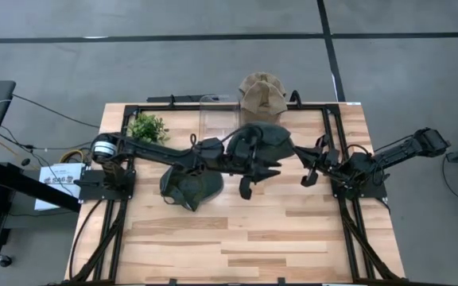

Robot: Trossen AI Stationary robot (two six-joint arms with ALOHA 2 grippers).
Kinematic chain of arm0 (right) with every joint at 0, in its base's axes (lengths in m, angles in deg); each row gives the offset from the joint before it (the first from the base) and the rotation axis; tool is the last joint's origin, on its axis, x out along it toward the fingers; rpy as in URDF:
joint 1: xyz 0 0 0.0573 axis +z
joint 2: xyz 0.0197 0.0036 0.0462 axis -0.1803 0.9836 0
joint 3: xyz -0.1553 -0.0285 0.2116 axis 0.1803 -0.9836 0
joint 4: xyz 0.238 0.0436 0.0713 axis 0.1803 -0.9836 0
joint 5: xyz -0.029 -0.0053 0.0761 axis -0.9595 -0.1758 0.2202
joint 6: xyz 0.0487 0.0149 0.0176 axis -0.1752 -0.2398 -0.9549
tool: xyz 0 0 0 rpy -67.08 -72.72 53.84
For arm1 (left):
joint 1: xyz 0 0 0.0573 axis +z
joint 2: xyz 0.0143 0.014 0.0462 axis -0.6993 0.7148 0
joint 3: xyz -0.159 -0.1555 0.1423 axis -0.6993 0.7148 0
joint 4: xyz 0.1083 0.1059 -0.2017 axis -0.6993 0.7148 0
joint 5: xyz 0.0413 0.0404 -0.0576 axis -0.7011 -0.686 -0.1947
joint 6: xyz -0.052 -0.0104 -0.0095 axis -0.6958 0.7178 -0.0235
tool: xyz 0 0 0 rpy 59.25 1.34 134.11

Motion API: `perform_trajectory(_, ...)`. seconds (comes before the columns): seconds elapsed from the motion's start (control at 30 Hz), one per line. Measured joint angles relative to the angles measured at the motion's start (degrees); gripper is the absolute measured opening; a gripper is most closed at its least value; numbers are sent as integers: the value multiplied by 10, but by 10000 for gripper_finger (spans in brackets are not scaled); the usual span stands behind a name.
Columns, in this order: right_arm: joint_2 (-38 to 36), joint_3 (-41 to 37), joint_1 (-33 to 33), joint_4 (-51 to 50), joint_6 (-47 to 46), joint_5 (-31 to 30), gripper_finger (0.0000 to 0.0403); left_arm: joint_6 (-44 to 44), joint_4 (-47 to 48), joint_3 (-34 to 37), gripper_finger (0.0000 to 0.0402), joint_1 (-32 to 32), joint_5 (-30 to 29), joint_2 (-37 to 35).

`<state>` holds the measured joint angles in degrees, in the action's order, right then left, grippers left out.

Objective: Pick & Place hat
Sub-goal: Put the right black cap into the left transparent bin

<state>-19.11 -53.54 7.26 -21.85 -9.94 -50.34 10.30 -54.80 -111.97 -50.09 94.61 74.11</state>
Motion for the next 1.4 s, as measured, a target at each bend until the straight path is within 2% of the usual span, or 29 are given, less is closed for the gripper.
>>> perform_trajectory(0.2,0,0,0,2,-4,41,0,4,-5,0,105,30,-4,4)
perform_trajectory(0.5,0,0,0,2,-4,51,0,3,-5,0,105,80,0,-21)
perform_trajectory(0.73,0,0,0,0,-5,55,0,27,-14,0,105,90,-4,-47)
perform_trajectory(1.0,0,0,0,-1,-1,44,0,31,-14,0,105,66,-6,-52)
perform_trajectory(1.4,0,0,0,-5,1,26,0,30,-15,0,105,-17,10,-52)
